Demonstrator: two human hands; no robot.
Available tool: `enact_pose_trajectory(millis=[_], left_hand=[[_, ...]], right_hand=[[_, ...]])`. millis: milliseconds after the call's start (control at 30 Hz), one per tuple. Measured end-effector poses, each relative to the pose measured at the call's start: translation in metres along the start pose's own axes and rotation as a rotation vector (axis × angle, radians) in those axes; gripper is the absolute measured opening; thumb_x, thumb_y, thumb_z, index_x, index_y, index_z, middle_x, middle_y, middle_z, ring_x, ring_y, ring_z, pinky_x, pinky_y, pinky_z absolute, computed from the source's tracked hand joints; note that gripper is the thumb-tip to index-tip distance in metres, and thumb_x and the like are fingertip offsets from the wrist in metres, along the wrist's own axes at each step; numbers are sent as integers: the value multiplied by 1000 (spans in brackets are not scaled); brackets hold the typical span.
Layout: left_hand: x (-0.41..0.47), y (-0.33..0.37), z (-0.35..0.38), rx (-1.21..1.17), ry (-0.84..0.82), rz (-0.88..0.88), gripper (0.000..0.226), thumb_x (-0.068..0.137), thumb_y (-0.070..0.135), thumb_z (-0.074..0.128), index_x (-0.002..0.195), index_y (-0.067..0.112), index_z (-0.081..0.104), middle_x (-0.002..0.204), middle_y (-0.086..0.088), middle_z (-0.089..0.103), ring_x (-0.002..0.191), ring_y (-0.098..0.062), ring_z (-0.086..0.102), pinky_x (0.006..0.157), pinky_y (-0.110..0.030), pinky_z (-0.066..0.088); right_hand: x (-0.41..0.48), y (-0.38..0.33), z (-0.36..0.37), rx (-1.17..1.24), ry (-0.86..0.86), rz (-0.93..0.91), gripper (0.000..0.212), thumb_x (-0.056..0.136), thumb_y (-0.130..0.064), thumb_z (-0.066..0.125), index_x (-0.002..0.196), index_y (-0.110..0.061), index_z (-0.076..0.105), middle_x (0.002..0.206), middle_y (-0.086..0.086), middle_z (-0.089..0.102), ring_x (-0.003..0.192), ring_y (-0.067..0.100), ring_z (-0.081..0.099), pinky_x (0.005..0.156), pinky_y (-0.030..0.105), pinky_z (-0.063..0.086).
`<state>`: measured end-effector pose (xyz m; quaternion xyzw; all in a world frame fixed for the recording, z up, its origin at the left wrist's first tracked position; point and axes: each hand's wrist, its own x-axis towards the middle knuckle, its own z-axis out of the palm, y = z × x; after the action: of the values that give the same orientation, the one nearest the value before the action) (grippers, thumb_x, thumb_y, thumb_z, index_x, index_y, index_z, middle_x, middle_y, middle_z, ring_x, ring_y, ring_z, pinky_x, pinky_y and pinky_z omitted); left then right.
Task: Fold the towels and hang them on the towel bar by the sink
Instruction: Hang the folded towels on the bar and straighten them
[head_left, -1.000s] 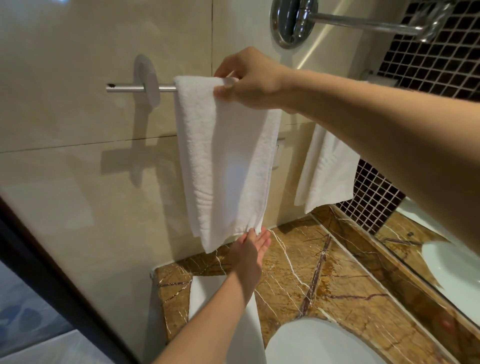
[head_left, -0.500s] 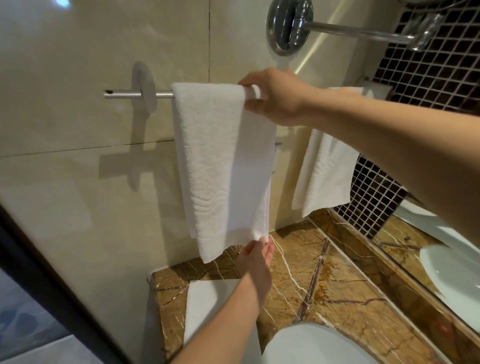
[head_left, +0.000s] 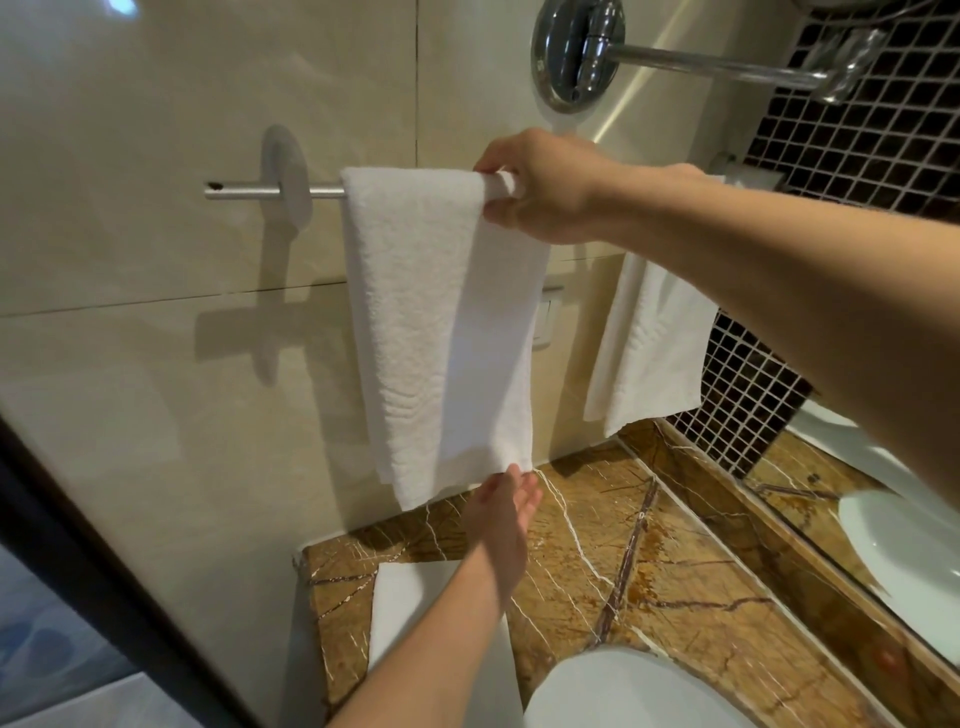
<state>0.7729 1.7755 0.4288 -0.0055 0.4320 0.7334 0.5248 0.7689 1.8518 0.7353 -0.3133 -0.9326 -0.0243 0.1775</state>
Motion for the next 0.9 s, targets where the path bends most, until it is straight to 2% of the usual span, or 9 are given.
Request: enact_pose_trajectory(millis=[200, 300, 400, 500, 600, 633, 733, 833, 900], left_hand=[[1, -2, 7, 88, -28, 25, 9, 98, 5, 43, 93, 0, 48, 117, -22, 65, 96, -26, 67, 79, -30, 56], [6, -5, 7, 109, -35, 7, 17, 102, 9, 37, 98, -2, 49, 122, -23, 62, 101, -28, 64, 86, -32, 53], [8, -6, 8, 85, 12, -23, 23, 101, 11, 38, 117, -3, 47, 127, -19, 59, 105, -27, 61, 101, -36, 46], [13, -4, 7, 65, 122, -7, 9, 96, 11, 51, 89, 10, 57, 121, -9, 62, 101, -26, 62, 99, -35, 45], [18, 1, 1, 35, 178, 27, 6, 92, 12, 60, 86, 11, 60, 115, -9, 65, 107, -31, 62, 98, -36, 46], [19, 3, -2, 21, 182, 27, 2, 92, 12, 61, 92, 10, 60, 116, -10, 65, 107, -31, 63, 95, -36, 47], [21, 9, -12, -7, 174, 26, 19, 91, 16, 61, 108, 15, 52, 111, -10, 61, 95, -26, 64, 78, -32, 53], [22, 14, -25, -164, 278, 28, 23, 83, 8, 72, 102, 12, 59, 99, -10, 67, 84, -23, 65, 77, -36, 55], [22, 18, -33, -208, 322, 67, 19, 79, 8, 75, 96, 7, 64, 94, -7, 70, 85, -21, 68, 66, -32, 57]], right_hand=[[5, 3, 0, -14, -30, -7, 37, 86, -35, 60, 122, -32, 57, 120, 8, 59, 108, 32, 55, 85, 31, 41], [7, 5, -2, -41, -40, -19, 34, 86, -37, 59, 120, -33, 57, 118, 9, 58, 106, 32, 56, 90, 37, 45], [11, 8, 0, -46, -20, -43, 31, 90, -34, 56, 120, -29, 58, 118, 10, 59, 105, 32, 56, 83, 32, 41], [13, 9, -1, -26, -19, -46, 28, 93, -30, 55, 120, -26, 59, 120, 10, 59, 107, 31, 55, 81, 30, 38], [14, 9, -1, -25, -23, -58, 26, 94, -29, 52, 119, -26, 60, 118, 10, 60, 107, 30, 54, 81, 29, 38], [14, 9, 0, -26, -22, -61, 26, 94, -29, 51, 118, -26, 60, 117, 11, 59, 106, 30, 54, 81, 30, 37], [14, 10, 2, -20, -19, -54, 26, 94, -30, 50, 118, -28, 60, 117, 12, 58, 105, 30, 52, 81, 29, 36], [14, 10, 3, -15, -18, -48, 25, 94, -30, 50, 116, -29, 60, 117, 12, 58, 104, 31, 52, 80, 29, 35], [14, 9, 3, -12, -16, -46, 24, 93, -30, 50, 115, -30, 60, 117, 13, 58, 105, 32, 52, 80, 30, 35]])
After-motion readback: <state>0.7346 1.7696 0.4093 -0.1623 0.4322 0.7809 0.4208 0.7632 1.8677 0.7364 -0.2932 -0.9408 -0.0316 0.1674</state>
